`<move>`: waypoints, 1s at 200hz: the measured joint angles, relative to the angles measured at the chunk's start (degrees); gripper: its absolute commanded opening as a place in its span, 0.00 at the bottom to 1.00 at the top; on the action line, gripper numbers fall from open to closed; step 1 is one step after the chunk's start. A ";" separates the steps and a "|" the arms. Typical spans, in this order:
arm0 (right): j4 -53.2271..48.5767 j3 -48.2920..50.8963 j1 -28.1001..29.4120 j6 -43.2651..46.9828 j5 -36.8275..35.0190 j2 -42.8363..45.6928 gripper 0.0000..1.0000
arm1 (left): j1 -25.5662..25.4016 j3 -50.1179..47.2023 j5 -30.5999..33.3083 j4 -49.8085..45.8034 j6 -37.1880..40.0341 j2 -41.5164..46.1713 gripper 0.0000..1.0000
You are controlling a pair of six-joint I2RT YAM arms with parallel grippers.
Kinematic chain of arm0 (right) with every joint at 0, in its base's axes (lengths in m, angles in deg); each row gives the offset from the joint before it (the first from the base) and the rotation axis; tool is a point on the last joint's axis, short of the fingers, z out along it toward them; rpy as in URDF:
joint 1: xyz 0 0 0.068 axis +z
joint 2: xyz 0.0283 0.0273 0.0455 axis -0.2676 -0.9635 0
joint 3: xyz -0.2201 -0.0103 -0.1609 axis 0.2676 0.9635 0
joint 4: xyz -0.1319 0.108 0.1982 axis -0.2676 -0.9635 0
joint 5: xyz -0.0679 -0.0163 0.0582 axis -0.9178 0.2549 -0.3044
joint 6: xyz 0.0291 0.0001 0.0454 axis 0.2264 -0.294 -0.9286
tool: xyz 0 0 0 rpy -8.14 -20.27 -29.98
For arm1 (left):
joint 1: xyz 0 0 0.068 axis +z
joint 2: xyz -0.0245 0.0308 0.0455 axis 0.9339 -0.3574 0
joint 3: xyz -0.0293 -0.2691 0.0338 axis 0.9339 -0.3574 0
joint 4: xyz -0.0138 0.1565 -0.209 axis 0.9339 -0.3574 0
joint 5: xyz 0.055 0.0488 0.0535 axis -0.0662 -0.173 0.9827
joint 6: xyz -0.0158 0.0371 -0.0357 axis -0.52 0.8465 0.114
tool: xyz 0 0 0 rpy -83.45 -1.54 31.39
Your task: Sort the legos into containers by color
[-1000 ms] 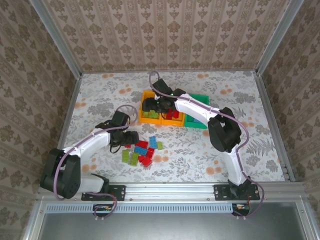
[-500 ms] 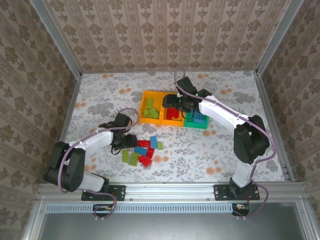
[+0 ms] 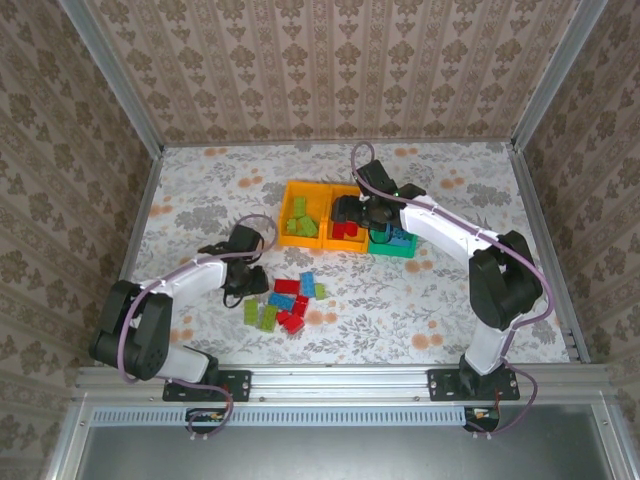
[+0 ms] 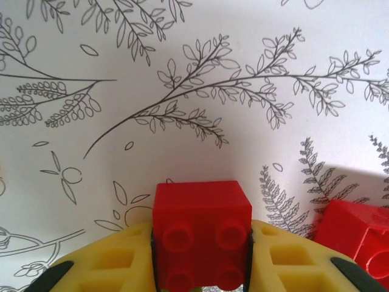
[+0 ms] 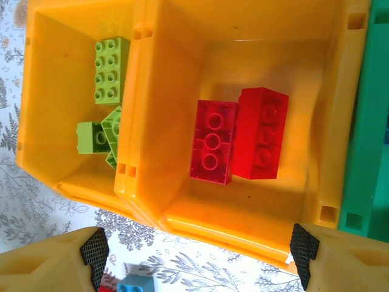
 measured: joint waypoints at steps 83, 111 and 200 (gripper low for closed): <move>-3.08 9.49 -3.37 2.14 -8.13 9.75 0.85 | -2.71 22.56 -1.18 -0.02 2.84 -4.59 0.28; -3.74 14.32 -5.97 1.90 -10.14 13.49 0.86 | -6.34 34.84 -3.96 1.62 5.38 -12.79 0.28; -4.92 22.14 -10.08 1.44 -11.39 22.62 0.87 | -11.98 53.96 -13.11 2.67 7.39 -33.97 0.46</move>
